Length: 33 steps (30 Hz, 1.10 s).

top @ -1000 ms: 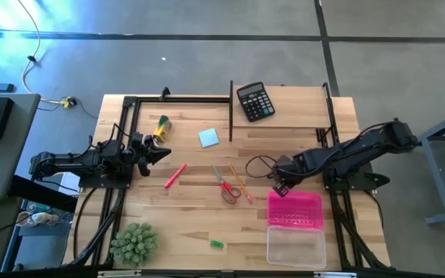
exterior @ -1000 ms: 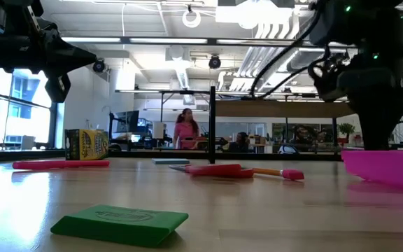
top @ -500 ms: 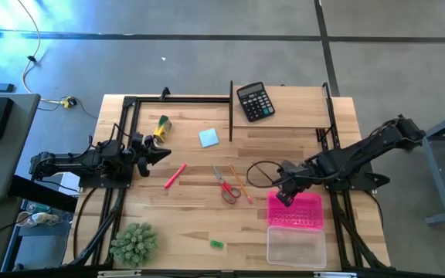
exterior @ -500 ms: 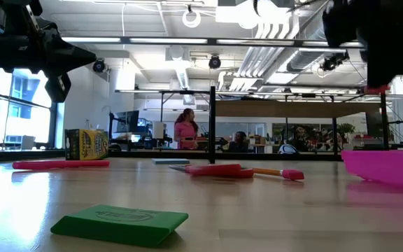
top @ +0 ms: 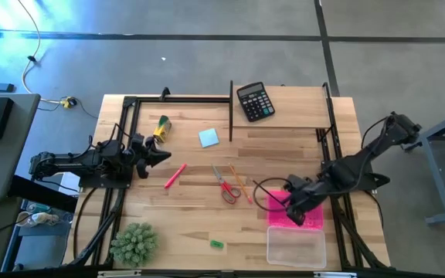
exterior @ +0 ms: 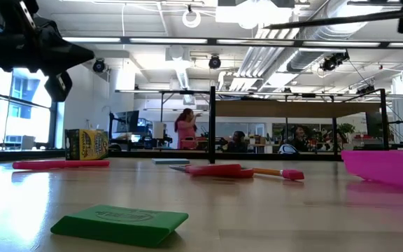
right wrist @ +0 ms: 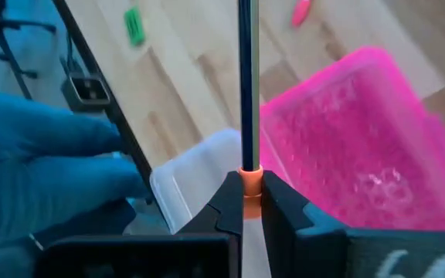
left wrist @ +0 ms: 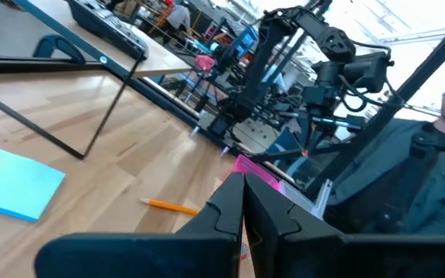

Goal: Pack school essentials
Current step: Put the black pencil into the supply box

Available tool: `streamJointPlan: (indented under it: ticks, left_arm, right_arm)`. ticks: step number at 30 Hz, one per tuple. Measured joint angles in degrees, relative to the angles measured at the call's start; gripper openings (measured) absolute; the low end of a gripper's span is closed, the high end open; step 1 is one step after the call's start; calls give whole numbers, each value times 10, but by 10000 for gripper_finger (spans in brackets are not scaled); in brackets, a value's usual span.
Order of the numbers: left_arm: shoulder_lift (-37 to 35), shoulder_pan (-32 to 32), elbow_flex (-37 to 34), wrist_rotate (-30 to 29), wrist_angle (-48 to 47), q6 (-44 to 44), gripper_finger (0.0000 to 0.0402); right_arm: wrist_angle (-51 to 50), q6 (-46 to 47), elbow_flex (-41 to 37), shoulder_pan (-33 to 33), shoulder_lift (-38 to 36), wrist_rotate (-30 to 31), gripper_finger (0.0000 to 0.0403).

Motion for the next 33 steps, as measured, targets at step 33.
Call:
streamJointPlan:
  ticks: [33]
  left_arm:
    - [0,0,0,7,3,-31,1]
  right_arm:
    - [39,93,0,260,164,-54,9]
